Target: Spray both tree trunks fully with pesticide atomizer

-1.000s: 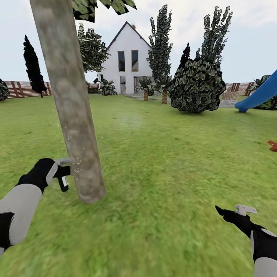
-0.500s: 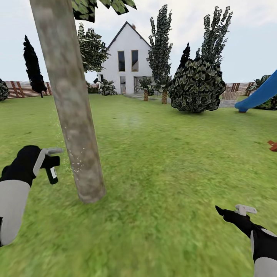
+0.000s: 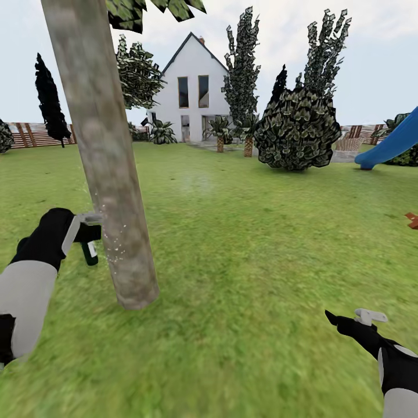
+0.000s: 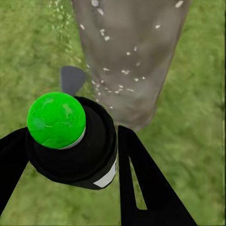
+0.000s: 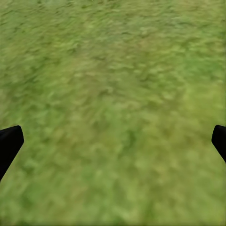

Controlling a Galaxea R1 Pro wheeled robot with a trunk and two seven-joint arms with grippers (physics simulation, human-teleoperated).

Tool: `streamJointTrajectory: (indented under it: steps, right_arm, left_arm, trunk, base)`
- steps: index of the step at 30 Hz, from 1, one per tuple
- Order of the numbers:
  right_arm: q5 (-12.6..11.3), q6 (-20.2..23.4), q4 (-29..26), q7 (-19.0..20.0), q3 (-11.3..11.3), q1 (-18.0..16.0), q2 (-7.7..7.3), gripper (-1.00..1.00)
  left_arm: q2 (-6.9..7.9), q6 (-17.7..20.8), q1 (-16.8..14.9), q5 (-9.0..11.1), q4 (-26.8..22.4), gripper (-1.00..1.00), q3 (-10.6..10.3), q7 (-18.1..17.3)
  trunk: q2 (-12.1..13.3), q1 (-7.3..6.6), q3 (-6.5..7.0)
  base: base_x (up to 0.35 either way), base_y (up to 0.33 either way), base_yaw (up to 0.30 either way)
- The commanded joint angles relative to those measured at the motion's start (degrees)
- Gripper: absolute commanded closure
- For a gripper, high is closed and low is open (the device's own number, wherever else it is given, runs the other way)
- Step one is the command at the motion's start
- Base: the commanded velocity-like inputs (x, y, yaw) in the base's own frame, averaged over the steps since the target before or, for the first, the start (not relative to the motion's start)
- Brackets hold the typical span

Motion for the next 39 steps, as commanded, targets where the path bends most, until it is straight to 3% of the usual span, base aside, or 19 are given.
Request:
streamJointTrajectory:
  steps: [1,5,9,13,16,18,22,23,25,31,34,39]
  right_arm:
    - [0.00,-0.01,0.00,0.00,0.00,0.00,0.00,-1.00]
    - [0.00,-0.01,0.01,-0.08,0.00,0.00,0.00,-1.00]
    - [0.00,-0.02,0.01,-0.09,0.00,0.00,0.00,-1.00]
    - [0.00,-0.02,0.01,-0.09,0.00,0.00,0.00,-1.00]
    - [0.00,-0.02,0.01,-0.09,0.00,0.00,0.00,-1.00]
    - [0.00,-0.02,0.01,-0.09,0.00,0.00,0.00,-1.00]
    - [0.00,-0.02,0.01,-0.09,0.01,0.00,0.00,-1.00]
    - [0.00,-0.02,0.01,-0.09,0.01,0.00,0.00,-1.00]
    - [0.00,-0.02,0.01,-0.09,0.06,0.00,0.00,-1.00]
    - [0.00,-0.02,0.01,-0.09,0.09,0.00,0.00,-1.00]
    - [0.00,-0.02,0.01,-0.09,0.09,0.00,0.04,-1.00]
    - [0.17,-0.14,0.01,-0.23,0.17,0.00,0.08,-1.00]
  left_arm:
    - [-0.07,0.11,-1.13,-0.13,0.04,1.00,0.01,0.01]
    - [-0.13,0.37,-6.70,-0.04,0.21,1.00,0.01,0.09]
    - [-0.14,0.59,-10.04,0.00,0.33,1.00,0.01,0.10]
    - [-0.22,0.59,-10.46,0.05,2.34,1.00,-0.20,0.10]
    - [-0.22,0.36,-10.36,-0.02,9.71,1.00,-1.01,-0.02]
    - [-0.30,0.27,-10.16,-0.05,12.09,1.00,-1.10,-0.08]
    - [-2.02,-1.02,-9.75,-0.10,18.47,1.00,-1.14,-0.23]
    - [-2.13,-1.91,-9.73,-0.11,20.30,1.00,-1.14,-0.24]
    - [-2.28,-7.26,-9.71,-0.12,27.05,1.00,-1.14,-0.25]
    - [-2.28,-17.86,-9.60,-0.12,39.15,1.00,-1.12,-0.34]
    - [-2.33,-22.57,-5.76,-0.11,41.13,1.00,-1.14,-0.35]
    - [-2.83,-25.17,-2.49,0.28,41.31,1.00,-0.99,-0.42]
  trunk:
    - [0.00,0.01,-0.01]
    - [0.00,0.01,-0.01]
    - [0.00,0.01,-0.01]
    - [0.00,0.01,-0.01]
    - [0.00,0.01,-0.01]
    - [0.00,0.01,-0.01]
    - [0.00,0.01,-0.01]
    - [0.00,0.01,-0.01]
    - [0.00,0.01,-0.01]
    - [0.00,0.01,-0.01]
    - [0.00,0.01,-0.01]
    - [0.00,0.01,-0.01]
  base:
    - [0.000,0.000,0.000]
    - [0.000,0.000,0.000]
    - [0.000,0.000,0.000]
    - [0.000,0.000,0.000]
    - [0.000,0.000,0.000]
    - [0.000,0.000,0.000]
    - [0.000,0.000,0.000]
    - [0.000,0.000,0.000]
    - [0.000,0.000,0.000]
    - [0.000,0.000,0.000]
    - [0.000,0.000,0.000]
    - [0.000,0.000,0.000]
